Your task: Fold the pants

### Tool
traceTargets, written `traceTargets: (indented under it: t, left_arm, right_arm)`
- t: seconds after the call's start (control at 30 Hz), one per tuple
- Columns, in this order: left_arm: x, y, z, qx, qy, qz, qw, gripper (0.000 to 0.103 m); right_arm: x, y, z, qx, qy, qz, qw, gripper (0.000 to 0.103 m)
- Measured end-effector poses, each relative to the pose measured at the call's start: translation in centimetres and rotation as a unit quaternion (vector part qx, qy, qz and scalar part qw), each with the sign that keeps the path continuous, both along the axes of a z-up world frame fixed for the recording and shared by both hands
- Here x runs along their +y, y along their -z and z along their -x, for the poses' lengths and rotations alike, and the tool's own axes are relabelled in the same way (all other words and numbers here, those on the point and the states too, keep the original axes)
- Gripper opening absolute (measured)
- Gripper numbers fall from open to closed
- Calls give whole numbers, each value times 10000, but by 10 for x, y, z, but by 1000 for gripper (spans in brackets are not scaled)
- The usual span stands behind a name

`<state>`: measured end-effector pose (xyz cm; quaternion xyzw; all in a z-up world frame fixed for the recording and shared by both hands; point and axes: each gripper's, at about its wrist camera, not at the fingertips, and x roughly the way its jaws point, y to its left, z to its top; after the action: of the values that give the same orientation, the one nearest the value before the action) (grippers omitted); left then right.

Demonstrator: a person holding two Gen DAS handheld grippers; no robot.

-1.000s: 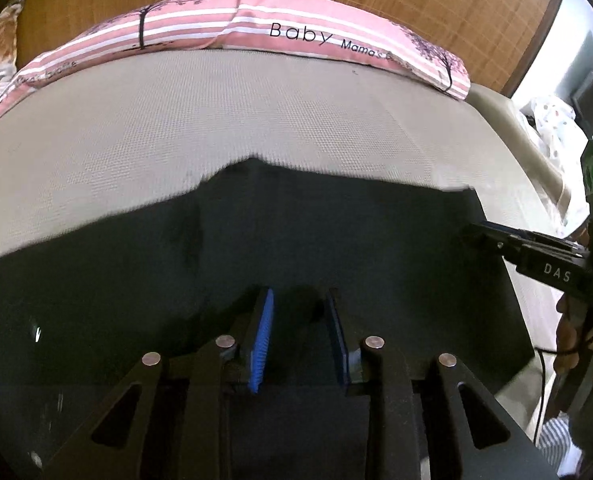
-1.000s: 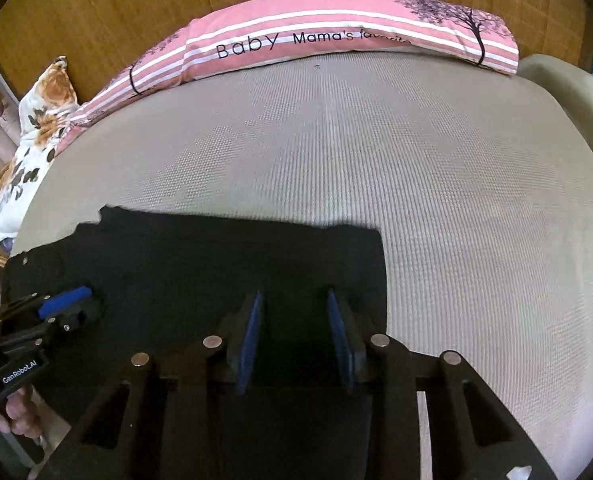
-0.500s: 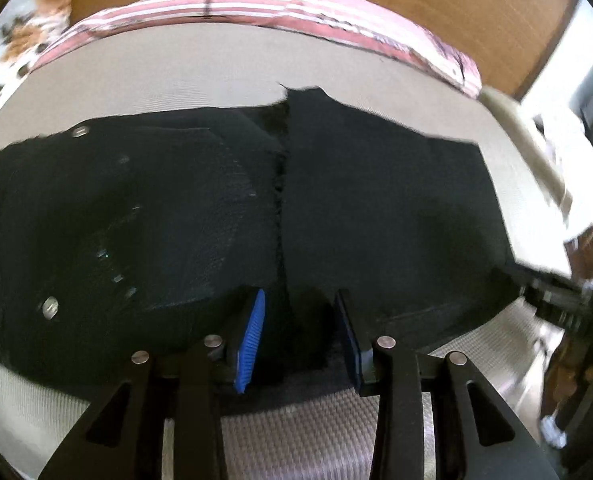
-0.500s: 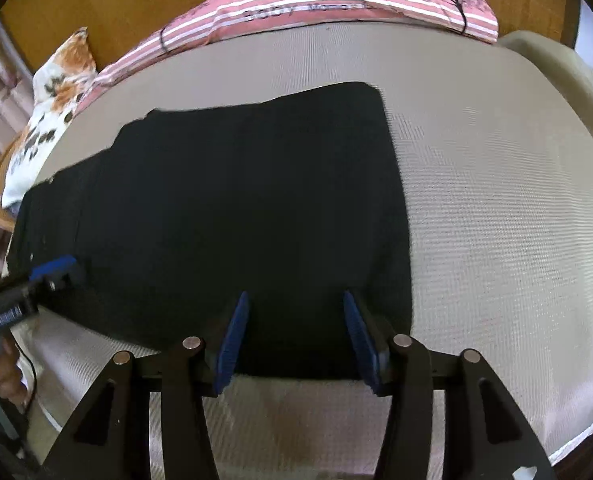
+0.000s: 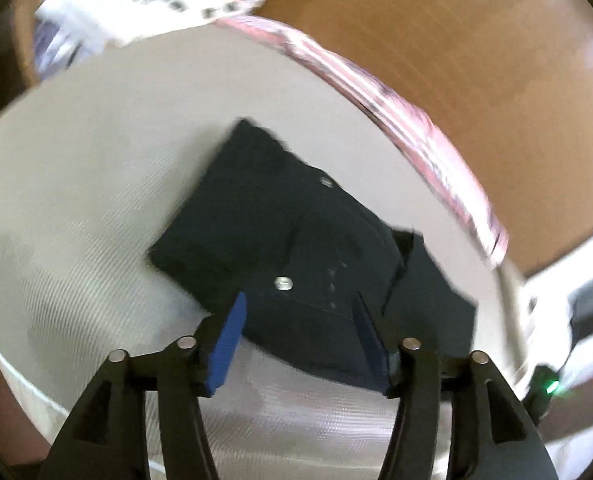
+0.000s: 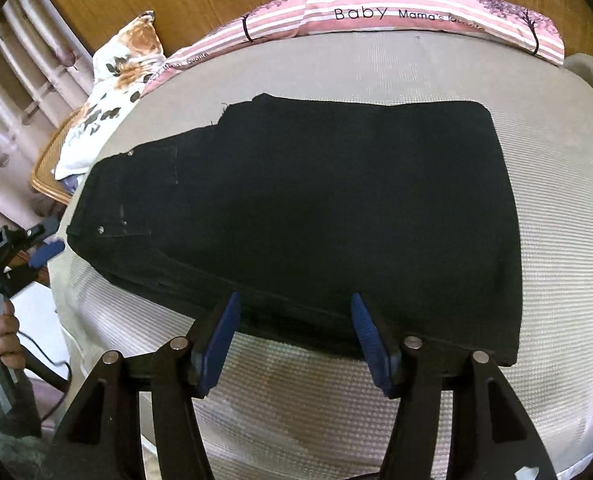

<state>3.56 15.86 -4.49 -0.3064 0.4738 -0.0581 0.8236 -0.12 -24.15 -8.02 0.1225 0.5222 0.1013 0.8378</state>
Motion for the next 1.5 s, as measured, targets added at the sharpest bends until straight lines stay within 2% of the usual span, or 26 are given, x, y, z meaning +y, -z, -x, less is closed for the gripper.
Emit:
traceTargets:
  t: [0.07,0.13,0.17,0.33,0.47,0.73,0.8,0.9,0.97,1.03,1.1,1.2,1.43,1.5]
  left_arm:
    - [23,14,5,169,-336,670,9970,63]
    - [38,31,8,373,-641,1298,9888,64]
    - [40,36,8,431,-713,1427,9863,64]
    - [38,54,0,650,-817,1415,9844,64]
    - [37,69,-6,728,-860,1637,9800,64]
    - [49,80,-12,436,-971,1835,9772,64]
    - [53,82,-13,342,-1019,2031,9732,69]
    - [61,86,-12,261,-1203,2265,9662,69]
    - [61,85,-14,305,-1262,2283,9649,69]
    - [58,83,-15,257,-1181,2144,9692,67]
    - [52,80,-16,236,-1104,1820,9768,51]
    - [53,81,-14,191,-1057,1672,9800,42]
    - [53,76,-16,225,-1135,1676,9790,42]
    - [53,77,-18,352,-1099,1510,9818,43]
  right_arm:
    - [0,-2,-1,-11,23,-89,10000,56]
    - [0,-3,-3,-1,54,-145,9999,56]
    - [1,-3,-5,2,50,-148,9999,56]
    - [1,-2,-7,36,88,-100,9999,56]
    - [1,-2,-8,51,112,-50,9999,56]
    - [4,2,-14,174,163,-9,9997,56]
    - [6,2,-17,171,163,-22,9997,56]
    - [8,3,-19,184,164,-78,9997,56]
    - [11,4,-21,220,153,-147,9995,56]
    - [14,4,-22,217,131,-165,9995,56]
    - [17,2,-22,186,93,-161,9997,56]
    - [18,0,-21,152,69,-183,9997,56]
    - [16,0,-22,164,108,-264,9995,56]
    - [16,0,-21,144,105,-277,9995,56]
